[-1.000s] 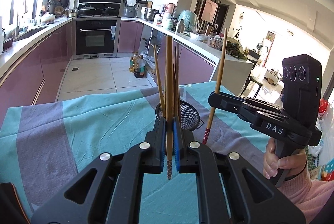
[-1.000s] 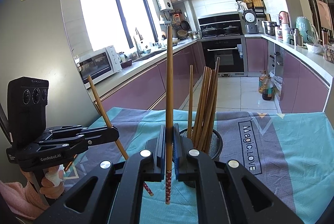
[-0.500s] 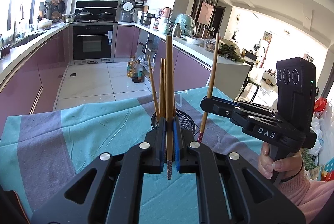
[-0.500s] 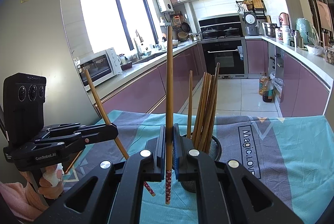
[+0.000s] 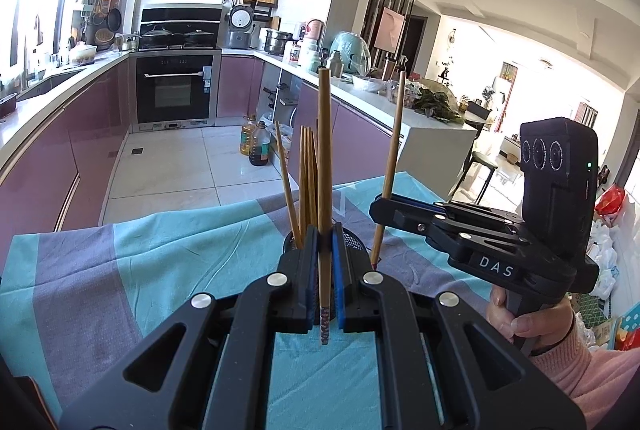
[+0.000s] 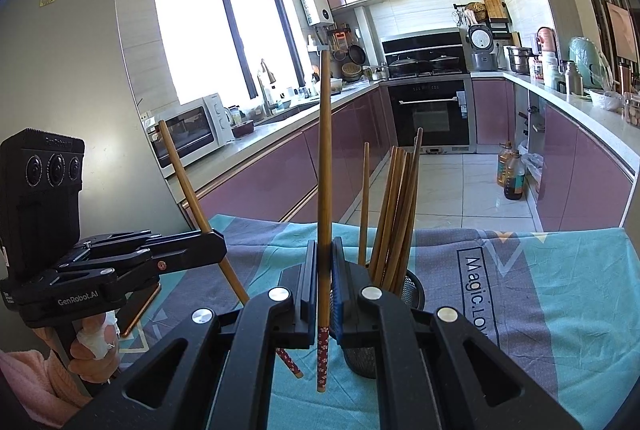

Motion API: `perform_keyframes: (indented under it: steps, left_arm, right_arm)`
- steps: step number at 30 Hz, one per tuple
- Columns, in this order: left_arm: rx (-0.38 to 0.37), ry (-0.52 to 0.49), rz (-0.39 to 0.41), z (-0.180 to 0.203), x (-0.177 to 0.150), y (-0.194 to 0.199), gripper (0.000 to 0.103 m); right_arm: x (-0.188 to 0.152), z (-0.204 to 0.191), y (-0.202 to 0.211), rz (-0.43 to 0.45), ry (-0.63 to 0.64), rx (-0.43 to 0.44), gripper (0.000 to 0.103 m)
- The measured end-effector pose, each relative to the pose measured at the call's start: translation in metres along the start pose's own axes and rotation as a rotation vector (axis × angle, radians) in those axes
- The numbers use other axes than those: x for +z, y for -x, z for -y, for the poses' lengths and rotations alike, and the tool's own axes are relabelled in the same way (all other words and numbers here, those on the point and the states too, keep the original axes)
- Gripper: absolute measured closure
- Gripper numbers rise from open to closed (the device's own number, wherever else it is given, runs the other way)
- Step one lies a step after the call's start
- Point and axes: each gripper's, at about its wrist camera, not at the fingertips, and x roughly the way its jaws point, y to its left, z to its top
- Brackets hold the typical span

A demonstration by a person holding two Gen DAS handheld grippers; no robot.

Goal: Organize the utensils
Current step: 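Carry both upright chopsticks over the black mesh cup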

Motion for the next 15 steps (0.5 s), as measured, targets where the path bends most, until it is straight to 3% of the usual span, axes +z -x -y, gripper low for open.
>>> perform_keyframes:
  steps: [15]
  left_arm:
    - [-0.002,-0.007,0.007,0.0062,0.0020,0.0020,0.095]
  right_arm:
    - [0.0021,0.0005,-0.0006,0.001,-0.001,0.001,0.097]
